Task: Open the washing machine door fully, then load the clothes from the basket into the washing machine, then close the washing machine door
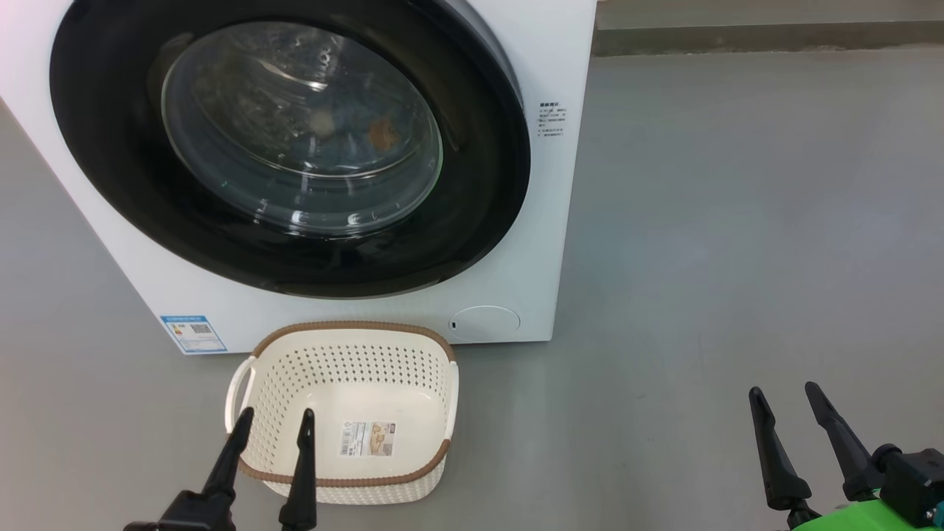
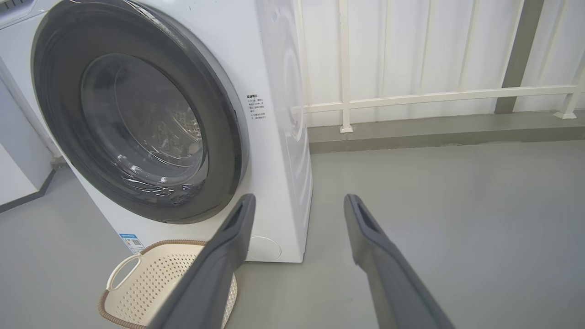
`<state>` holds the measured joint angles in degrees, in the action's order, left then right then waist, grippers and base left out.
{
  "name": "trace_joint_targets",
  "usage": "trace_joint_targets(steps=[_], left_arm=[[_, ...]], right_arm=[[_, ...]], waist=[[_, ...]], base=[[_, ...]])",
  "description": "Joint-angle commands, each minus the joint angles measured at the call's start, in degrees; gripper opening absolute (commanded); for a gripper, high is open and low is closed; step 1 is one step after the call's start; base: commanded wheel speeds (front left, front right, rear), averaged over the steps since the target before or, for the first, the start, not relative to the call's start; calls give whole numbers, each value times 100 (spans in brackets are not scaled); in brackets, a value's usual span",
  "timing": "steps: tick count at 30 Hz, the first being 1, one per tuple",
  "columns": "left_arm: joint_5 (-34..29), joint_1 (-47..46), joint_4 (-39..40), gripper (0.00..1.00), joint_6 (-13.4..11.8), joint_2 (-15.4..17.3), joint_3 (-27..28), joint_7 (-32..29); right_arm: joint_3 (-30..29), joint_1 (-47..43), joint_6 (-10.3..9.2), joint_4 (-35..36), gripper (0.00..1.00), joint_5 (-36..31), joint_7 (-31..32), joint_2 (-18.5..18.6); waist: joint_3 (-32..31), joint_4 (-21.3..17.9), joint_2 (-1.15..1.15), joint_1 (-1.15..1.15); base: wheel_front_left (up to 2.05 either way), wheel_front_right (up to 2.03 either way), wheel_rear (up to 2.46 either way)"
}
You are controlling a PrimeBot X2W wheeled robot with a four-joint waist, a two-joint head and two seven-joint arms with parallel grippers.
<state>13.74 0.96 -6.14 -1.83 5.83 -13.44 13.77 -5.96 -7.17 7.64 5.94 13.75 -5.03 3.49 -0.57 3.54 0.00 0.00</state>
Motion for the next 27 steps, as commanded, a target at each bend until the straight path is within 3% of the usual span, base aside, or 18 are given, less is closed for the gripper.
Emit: trace_joint_targets(steps=[1,11,12,23,27], left_arm=[[31,-106,125,100,-45,106,164,57],[74,-87,136,100,-69,122,135,71],[23,1,1,0,-42,47,-32,2],[474,54,-237,0,9,-52,24,-103],[736,26,-262,0,40,-52,80,-160]], right_arm=[[159,76,-15,176,100,-32,18,33],[185,73,-15,187,100,12,29,29],[14,0,0,4,0,5,25,-12],[18,58,-1,-397,0,450,79,-34],[23,104,-1,-458,0,709,110,-30]], waist=[[0,1,0,0],[4,1,0,0],[3,1,0,0],[-5,-19,0,13],[7,-31,0,2]], base=[[0,0,0],[0,0,0],[0,0,0],[0,0,0],[0,0,0]])
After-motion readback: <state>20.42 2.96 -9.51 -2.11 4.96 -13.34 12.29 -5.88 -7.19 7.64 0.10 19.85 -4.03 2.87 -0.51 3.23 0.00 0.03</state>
